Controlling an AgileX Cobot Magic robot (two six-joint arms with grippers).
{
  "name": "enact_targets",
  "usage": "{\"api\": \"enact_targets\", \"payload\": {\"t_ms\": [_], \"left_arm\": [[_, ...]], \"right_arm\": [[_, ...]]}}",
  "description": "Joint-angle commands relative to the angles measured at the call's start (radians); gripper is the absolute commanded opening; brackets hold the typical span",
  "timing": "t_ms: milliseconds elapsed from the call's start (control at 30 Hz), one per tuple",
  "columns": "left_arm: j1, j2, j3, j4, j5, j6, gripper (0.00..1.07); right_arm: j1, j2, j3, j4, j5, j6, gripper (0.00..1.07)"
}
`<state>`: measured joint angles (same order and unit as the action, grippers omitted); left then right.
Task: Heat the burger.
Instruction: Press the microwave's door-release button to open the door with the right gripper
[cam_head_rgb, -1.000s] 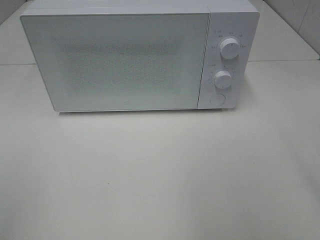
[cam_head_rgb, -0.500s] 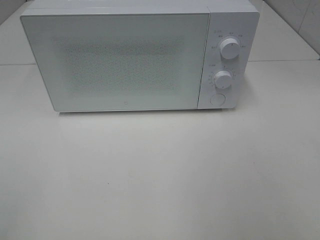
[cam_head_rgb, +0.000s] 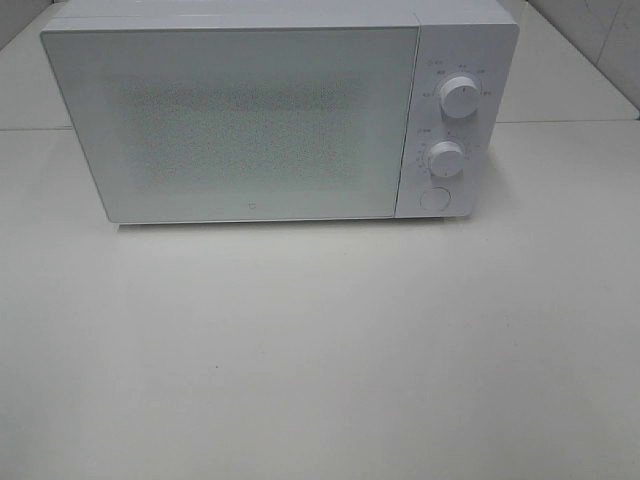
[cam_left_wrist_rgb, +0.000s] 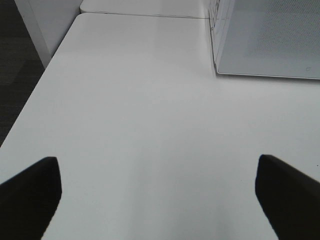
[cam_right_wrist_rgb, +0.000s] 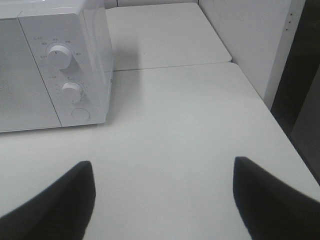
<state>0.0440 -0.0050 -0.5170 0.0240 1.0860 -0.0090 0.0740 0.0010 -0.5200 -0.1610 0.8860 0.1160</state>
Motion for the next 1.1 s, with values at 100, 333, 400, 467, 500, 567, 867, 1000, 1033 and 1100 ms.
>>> {"api": "enact_targets", "payload": {"t_ms": [100, 333, 400, 467, 500, 567, 867, 1000, 1033, 1100], "left_arm": [[0.003, -0.012, 0.003, 0.0, -0.016, -0.003, 0.98], [0.003, -0.012, 0.003, 0.0, -0.016, -0.004, 0.98], [0.003, -0.012, 0.003, 0.0, -0.016, -0.004, 0.98], [0.003, -0.012, 0.003, 0.0, -0.016, -0.004, 0.98], [0.003, -0.012, 0.003, 0.0, -0.016, -0.004, 0.98], [0.003, -0.012, 0.003, 0.0, -0.016, -0.004, 0.98], [0.003, -0.012, 0.003, 0.0, -0.016, -0.004, 0.98], [0.003, -0.012, 0.003, 0.0, -0.016, -0.004, 0.98], [0.003, -0.012, 0.003, 0.0, -0.016, -0.004, 0.98], [0.003, -0.012, 0.003, 0.0, -0.016, -0.004, 0.98]], "right_arm": [[-0.038, -0.035, 0.002, 0.092, 0.016, -0.099, 0.76], [-0.038, -0.035, 0.024, 0.124, 0.069, -0.092, 0.76], [-0.038, -0.035, 0.03, 0.128, 0.072, -0.087, 0.76], [-0.038, -0.035, 0.03, 0.128, 0.072, -0.087, 0.76], [-0.038, -0.035, 0.03, 0.128, 0.072, -0.087, 0.76], [-0.038, -0.035, 0.03, 0.128, 0.072, -0.087, 0.76], [-0.034, -0.035, 0.03, 0.128, 0.072, -0.088, 0.76], [-0.034, -0.035, 0.03, 0.128, 0.072, -0.088, 0.76], [-0.034, -0.035, 0.03, 0.128, 0.072, -0.088, 0.76], [-0.034, -0.035, 0.03, 0.128, 0.072, -0.088, 0.76]]}}
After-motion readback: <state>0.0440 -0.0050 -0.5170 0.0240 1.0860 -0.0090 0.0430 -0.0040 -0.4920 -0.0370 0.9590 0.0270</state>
